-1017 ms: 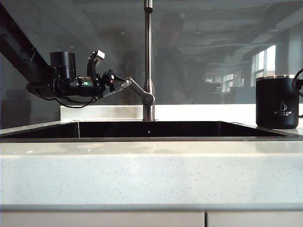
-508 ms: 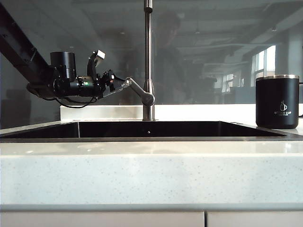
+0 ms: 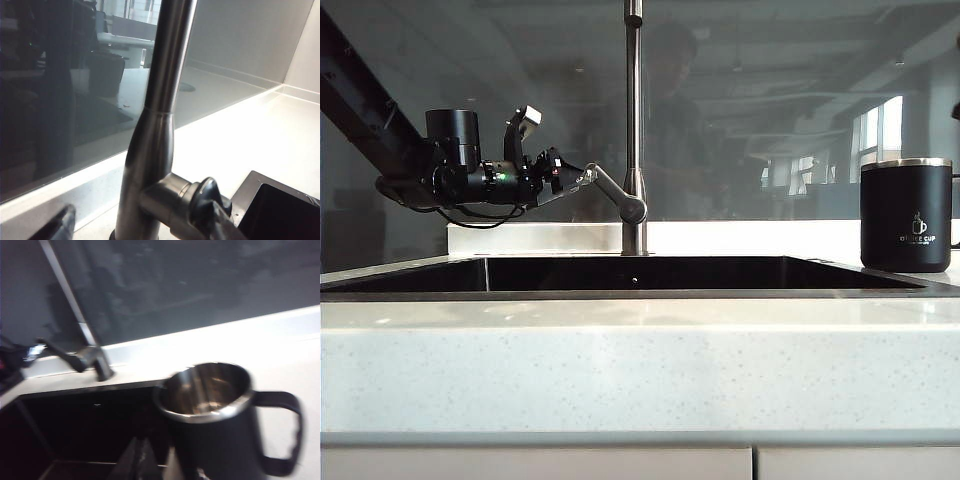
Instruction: Pick up the mug next to the sink, go to the faucet to get some water, pour the water into the sink, and finally put the mug back to its place.
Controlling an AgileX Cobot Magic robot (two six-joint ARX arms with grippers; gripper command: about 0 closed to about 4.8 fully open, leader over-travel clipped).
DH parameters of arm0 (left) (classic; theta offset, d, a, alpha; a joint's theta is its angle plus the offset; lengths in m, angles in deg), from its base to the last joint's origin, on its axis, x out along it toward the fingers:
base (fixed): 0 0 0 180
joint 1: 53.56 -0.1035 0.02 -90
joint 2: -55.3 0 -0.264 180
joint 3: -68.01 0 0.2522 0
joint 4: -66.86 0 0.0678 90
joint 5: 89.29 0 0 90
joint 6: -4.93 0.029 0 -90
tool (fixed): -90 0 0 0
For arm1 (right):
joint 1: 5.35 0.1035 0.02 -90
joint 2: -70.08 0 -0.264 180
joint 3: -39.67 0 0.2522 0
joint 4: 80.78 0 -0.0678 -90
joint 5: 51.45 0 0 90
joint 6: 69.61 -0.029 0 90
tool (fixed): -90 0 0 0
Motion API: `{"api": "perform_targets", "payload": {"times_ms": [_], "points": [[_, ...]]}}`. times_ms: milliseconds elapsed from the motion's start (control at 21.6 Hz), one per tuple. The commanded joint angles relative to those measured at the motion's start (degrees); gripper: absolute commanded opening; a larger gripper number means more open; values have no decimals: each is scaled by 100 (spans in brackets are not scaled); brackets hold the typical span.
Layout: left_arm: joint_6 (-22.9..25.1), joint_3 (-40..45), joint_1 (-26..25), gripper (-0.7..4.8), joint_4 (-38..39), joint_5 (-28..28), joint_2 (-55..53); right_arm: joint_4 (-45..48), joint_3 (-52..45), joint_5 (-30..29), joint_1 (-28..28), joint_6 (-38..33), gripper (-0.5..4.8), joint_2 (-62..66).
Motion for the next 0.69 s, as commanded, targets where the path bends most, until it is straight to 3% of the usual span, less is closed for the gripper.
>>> {"api": "perform_targets", "payload": {"times_ms": [46, 693], "points": [[-11, -20, -2, 336, -33, 59, 17, 105, 11, -278, 2, -39, -6, -7], [-11, -20, -2, 337, -31, 59, 17, -74, 7, -595, 35, -42, -6, -66]]}}
